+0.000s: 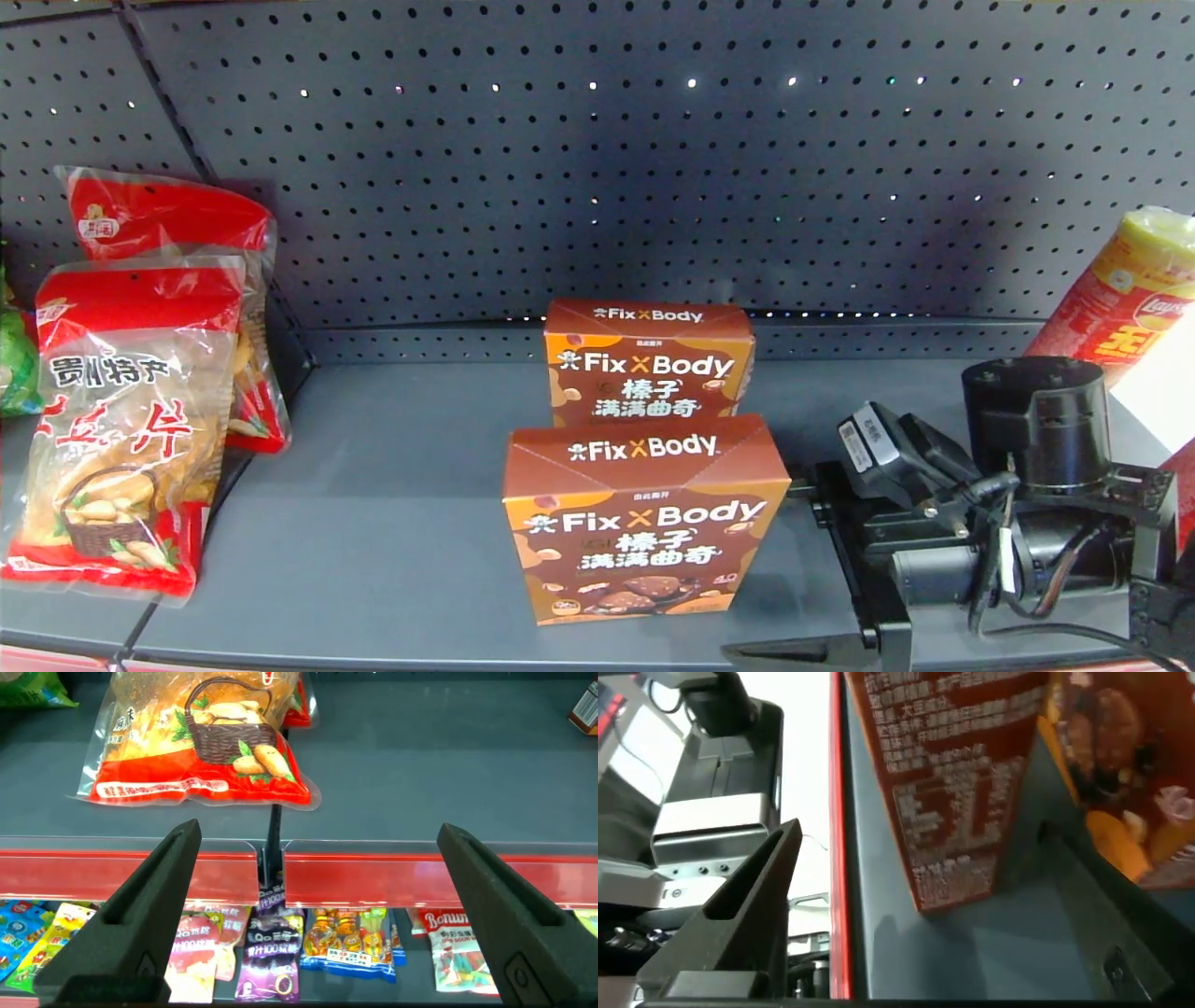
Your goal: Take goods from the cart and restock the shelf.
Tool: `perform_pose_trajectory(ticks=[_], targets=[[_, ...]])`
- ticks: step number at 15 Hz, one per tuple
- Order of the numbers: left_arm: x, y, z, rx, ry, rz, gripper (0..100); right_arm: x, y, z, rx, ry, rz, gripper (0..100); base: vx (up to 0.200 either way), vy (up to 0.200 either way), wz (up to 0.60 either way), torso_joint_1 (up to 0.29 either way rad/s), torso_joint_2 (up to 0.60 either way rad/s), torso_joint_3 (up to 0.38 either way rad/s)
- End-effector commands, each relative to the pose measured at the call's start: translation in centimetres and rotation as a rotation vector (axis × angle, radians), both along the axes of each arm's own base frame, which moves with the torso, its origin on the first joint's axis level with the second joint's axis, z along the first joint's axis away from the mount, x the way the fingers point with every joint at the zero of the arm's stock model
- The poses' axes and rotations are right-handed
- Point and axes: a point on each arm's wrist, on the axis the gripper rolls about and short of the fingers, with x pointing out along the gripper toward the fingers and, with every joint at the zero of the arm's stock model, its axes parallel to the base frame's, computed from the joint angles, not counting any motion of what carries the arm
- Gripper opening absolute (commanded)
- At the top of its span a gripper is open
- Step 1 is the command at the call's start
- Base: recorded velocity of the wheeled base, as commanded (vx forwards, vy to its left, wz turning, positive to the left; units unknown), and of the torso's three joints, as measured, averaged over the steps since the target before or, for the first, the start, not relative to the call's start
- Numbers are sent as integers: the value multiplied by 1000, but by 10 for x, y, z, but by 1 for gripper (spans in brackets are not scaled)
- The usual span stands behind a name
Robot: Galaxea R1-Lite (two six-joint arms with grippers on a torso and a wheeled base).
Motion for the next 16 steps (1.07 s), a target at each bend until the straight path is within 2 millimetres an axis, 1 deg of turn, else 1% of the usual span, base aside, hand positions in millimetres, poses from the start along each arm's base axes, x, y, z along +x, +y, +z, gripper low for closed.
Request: perform_pose_trajectory(ticks=[1,4,8,16], targets=[[0,0,0,0,0,1,100,-1,3,-4,-9,16,17,100,0,0,0,0,0,0],[0,0,0,0,0,1,100,-13,-2,-6,-12,26,32,100,0,0,0,0,0,0],[0,0,0,0,0,1,100,-23,-8,-6,-11,26,33,100,0,0,0,0,0,0],[0,0,0,0,0,1,100,-25,-10,-7,-13,28,30,100,0,0,0,0,0,0]])
